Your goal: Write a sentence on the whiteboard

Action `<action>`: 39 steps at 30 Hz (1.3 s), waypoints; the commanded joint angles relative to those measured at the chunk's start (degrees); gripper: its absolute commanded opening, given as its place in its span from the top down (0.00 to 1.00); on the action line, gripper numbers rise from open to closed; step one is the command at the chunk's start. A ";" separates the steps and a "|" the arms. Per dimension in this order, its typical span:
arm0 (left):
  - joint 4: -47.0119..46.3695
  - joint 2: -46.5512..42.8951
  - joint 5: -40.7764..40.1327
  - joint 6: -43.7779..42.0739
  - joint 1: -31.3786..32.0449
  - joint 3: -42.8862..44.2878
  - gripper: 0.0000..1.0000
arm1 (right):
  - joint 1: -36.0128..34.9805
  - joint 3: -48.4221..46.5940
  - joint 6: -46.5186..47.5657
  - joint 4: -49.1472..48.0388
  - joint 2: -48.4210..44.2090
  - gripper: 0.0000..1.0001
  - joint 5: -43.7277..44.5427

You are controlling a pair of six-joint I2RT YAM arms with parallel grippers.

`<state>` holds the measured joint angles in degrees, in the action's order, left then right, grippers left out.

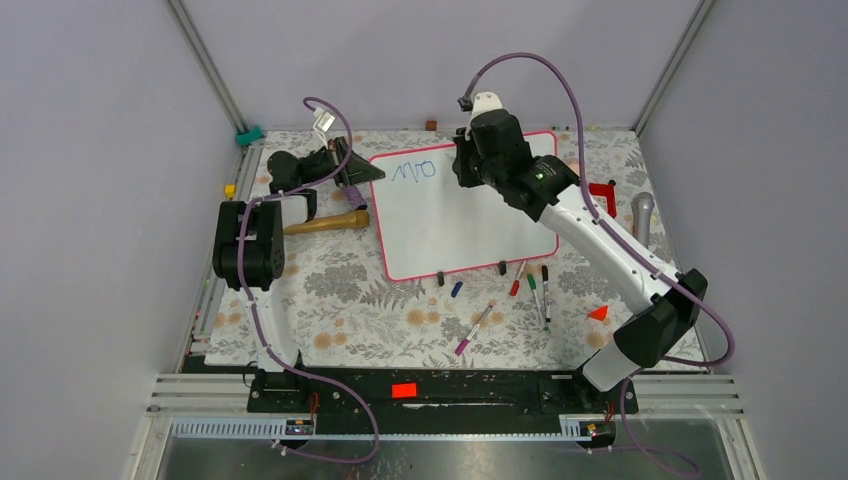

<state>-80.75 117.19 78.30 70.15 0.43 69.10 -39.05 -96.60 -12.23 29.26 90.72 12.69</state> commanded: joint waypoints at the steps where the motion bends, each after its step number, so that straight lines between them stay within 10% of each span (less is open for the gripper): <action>1: -3.69 -0.04 4.59 2.38 1.41 1.79 1.00 | 0.12 -4.12 0.50 0.23 2.09 1.00 -1.34; 39: -3.89 1.03 3.20 4.73 2.03 2.45 1.00 | 0.12 -12.31 -0.81 12.00 9.14 1.00 1.45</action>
<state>-81.14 118.26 79.20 72.38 1.87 69.76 -39.05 -107.77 -12.67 40.60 101.25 11.57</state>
